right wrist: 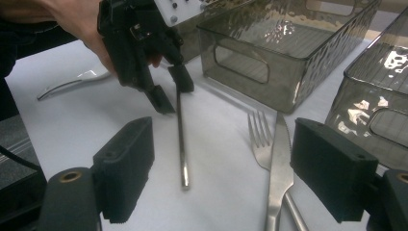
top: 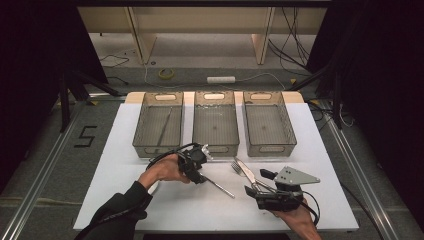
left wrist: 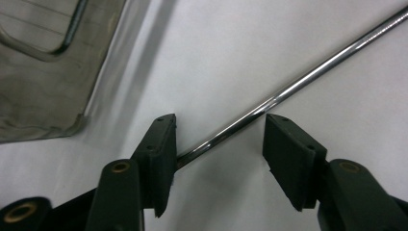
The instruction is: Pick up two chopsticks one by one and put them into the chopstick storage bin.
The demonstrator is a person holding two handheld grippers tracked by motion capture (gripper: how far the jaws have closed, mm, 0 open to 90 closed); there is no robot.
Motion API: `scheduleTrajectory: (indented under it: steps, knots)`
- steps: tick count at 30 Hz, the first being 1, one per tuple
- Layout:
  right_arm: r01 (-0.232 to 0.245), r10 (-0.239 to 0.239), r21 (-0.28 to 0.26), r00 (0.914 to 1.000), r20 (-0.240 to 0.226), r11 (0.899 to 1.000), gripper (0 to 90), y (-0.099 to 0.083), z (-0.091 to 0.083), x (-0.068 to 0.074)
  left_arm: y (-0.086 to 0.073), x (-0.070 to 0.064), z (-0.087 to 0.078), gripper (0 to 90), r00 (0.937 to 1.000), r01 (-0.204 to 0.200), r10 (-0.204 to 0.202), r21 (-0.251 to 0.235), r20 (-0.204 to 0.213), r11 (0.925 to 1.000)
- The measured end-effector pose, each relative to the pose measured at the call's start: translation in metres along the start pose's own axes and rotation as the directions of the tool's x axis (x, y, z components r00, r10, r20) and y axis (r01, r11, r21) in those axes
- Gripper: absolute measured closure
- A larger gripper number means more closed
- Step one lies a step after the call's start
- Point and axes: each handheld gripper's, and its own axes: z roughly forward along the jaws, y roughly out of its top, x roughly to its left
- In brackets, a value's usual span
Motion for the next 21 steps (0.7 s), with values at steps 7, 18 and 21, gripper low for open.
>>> scheduleTrajectory:
  steps: [7,18,21]
  knots:
    - [0.0,0.0,-0.001,1.0,0.002,1.0,24.2,0.0,0.0,0.0,-0.001,-0.007,-0.003,51.8,0.999,-0.045,0.045,0.037,0.004,0.9983]
    - [0.0,0.0,-0.003,1.0,0.004,1.0,24.2,0.0,-0.001,0.0,-0.002,-0.015,-0.004,54.7,0.9988,-0.049,0.049,0.077,-0.005,0.9958]
    - [0.002,-0.002,-0.003,1.0,0.004,1.0,24.3,0.0,-0.001,0.0,-0.003,-0.016,-0.005,55.5,0.9986,-0.052,0.052,0.085,0.0,0.9951]
